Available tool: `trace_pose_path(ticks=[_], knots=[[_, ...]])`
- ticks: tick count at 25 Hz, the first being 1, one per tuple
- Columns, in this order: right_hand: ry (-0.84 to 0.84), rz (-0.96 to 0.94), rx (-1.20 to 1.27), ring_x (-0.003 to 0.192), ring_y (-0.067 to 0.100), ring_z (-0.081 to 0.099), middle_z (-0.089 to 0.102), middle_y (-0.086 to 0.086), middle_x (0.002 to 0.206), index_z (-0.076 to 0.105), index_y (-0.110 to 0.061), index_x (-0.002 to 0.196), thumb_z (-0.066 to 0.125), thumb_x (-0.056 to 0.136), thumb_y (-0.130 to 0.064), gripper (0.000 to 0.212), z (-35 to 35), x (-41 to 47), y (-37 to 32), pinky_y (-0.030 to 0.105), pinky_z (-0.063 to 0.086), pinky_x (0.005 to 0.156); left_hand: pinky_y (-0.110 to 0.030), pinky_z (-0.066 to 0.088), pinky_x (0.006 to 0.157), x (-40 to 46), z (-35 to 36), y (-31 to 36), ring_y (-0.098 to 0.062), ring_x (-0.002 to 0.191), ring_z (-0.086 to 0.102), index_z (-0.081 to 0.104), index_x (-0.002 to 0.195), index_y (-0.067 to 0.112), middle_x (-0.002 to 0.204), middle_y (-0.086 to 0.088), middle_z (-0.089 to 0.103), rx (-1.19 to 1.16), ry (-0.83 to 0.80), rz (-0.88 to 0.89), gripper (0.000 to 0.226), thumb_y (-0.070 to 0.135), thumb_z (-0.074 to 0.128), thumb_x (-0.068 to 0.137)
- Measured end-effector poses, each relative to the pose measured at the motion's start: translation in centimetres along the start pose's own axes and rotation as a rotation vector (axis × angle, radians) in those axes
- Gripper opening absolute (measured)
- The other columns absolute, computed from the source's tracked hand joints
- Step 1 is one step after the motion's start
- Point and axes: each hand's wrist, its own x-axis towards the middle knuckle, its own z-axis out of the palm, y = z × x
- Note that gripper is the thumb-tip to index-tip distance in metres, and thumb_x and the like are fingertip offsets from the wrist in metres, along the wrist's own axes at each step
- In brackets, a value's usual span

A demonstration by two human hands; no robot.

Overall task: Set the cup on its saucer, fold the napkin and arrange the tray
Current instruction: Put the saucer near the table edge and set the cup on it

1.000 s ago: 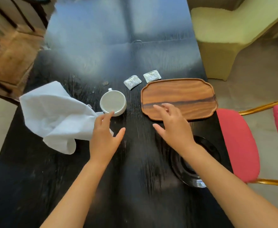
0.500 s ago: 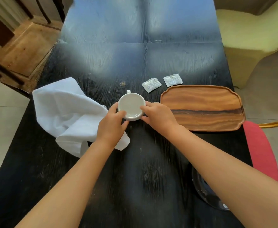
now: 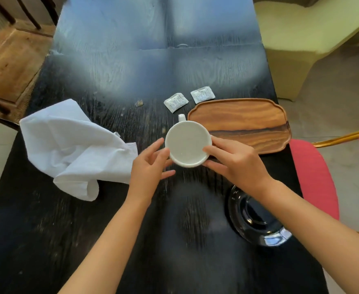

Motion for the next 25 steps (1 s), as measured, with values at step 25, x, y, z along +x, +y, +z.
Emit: trace_pose_path(ticks=[25], knots=[[0.104,1.239,0.94,0.089,0.008,0.065,0.069,-0.008,0.095,0.062,-0.03,0.103,0.055,0.084,0.004,0.039,-6.2,-16.0,-0.6,0.021,0.056,0.064,-0.023,0.058,0.069,-9.2,12.8,-6.1,-0.012,0.089,0.066,0.055,0.117,0.036,0.112,0.004,0.055,0.366,-0.319,-0.063,0.026,0.028,0.049,0.093]])
